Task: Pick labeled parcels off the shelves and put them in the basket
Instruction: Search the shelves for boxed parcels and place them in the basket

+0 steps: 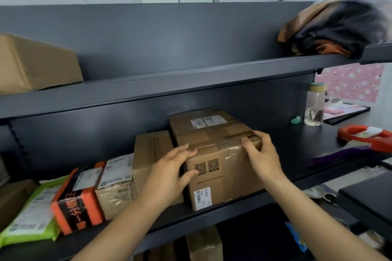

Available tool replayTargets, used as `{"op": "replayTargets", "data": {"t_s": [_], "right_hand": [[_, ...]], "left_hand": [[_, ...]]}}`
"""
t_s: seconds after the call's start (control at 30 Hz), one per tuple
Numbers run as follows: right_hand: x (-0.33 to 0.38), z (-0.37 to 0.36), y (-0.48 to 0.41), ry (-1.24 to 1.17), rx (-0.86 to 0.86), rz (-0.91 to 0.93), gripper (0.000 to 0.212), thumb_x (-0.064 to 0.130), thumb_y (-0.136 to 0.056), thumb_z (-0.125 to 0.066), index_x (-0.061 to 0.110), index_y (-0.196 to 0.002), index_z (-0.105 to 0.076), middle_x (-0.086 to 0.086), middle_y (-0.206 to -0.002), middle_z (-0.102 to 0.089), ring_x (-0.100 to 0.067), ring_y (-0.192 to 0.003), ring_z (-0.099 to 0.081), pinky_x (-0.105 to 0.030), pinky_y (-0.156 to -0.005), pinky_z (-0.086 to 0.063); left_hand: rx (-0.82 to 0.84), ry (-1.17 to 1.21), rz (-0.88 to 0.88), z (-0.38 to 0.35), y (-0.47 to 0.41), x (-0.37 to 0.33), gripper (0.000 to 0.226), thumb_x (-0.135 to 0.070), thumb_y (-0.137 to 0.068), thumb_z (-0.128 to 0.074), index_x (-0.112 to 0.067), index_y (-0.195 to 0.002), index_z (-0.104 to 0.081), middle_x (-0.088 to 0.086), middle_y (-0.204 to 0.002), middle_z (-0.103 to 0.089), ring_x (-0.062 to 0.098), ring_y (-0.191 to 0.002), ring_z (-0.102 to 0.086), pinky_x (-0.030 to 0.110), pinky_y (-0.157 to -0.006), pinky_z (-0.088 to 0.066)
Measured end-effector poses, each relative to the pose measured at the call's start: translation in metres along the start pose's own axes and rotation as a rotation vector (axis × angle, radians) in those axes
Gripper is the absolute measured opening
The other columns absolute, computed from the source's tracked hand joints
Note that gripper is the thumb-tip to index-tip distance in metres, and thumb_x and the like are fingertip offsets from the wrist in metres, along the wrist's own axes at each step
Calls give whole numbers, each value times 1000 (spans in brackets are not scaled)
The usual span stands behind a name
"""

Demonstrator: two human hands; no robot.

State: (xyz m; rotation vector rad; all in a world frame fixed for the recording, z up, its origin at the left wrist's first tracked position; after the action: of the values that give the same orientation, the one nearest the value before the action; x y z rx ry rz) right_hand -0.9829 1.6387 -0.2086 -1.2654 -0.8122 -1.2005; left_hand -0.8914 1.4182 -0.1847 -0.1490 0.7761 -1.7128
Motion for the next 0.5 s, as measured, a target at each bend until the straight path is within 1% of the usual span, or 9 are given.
{"op": "replayTargets", "data": {"t_s": [0.1,0.2,0.3,0.43,0.5], "right_hand": [[-1,7,7,-29,-46,60,41,36,-91,-56,27,-128,-42,1,-120,-39,-11,-97,-42,-28,-81,-34],[2,13,16,-23,-69,101,39,28,-91,-57,23,-126,-41,2,-119,-37,-9,-94,-41,-27,-80,-32],[2,17,25,-21,-89,92,42,24,-89,-57,22,-127,-40,2,-122,-37,-9,-97,-41,-25,-75,-35],[-2,23,47,-17,-107,111,47,20,-91,-54,22,-134,-35,0,-134,-36,-8,-104,-39,-26,-84,-32],[-3,26,56,-3,-111,128,48,19,-92,-54,21,-135,-34,-3,-138,-35,-7,-106,-38,-25,-87,-31]], "left_hand": [[-42,-9,-18,-1,7,-6,48,-33,-84,-68,-31,-130,-53,-23,-138,-31,-4,-122,-34,20,-104,-31],[-65,-12,-33,-1,14,-12,46,-31,-83,-68,-29,-128,-56,-24,-136,-30,-3,-121,-36,22,-103,-33],[-92,-22,-72,2,22,-18,44,-29,-81,-71,-28,-124,-60,-21,-135,-35,1,-118,-41,24,-99,-36],[-120,-38,-123,3,37,-28,43,-24,-77,-76,-26,-118,-63,-8,-134,-50,12,-117,-51,26,-95,-39],[-132,-28,-114,1,43,-31,44,-20,-74,-79,-26,-116,-64,-6,-133,-53,14,-116,-53,25,-95,-38]]}}
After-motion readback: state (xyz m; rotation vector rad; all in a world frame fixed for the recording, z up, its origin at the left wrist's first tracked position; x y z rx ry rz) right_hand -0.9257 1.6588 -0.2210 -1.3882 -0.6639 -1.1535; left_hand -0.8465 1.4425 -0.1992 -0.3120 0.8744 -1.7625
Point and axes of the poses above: each hand's wrist, its own y-axis away from the middle knuckle, its own z-axis out of the back of the hand, x = y × z, the point moved 6 cm from there along -y, towards the middle knuckle
